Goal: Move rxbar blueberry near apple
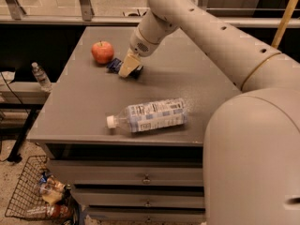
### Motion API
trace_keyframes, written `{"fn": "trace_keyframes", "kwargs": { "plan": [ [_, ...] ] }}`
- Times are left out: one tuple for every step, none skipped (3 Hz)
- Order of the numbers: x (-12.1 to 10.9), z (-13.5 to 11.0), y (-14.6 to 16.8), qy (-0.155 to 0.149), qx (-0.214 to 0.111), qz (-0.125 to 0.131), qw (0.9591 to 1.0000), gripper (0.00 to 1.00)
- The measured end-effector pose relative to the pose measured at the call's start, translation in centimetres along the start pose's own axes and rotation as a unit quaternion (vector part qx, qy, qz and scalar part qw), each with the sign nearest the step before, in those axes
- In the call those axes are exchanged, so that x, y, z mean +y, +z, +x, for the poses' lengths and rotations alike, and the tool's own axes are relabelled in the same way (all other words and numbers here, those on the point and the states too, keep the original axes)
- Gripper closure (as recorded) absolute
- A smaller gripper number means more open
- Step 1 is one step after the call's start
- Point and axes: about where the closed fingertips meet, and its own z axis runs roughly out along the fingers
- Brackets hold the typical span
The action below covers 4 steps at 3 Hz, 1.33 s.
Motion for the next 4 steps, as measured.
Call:
{"fn": "trace_keyframes", "kwargs": {
  "plan": [
    [0.1, 0.0, 0.3, 0.0, 0.001, -0.002, 1.0, 0.0],
    [0.4, 1.1, -1.4, -0.002, -0.013, 0.011, 0.9999, 0.0],
    [1.3, 3.7, -4.5, 0.002, -0.044, 0.031, 0.9985, 0.0],
    [2.6, 7.7, -8.6, 0.022, -0.073, 0.059, 0.9953, 0.0]
  ]
}}
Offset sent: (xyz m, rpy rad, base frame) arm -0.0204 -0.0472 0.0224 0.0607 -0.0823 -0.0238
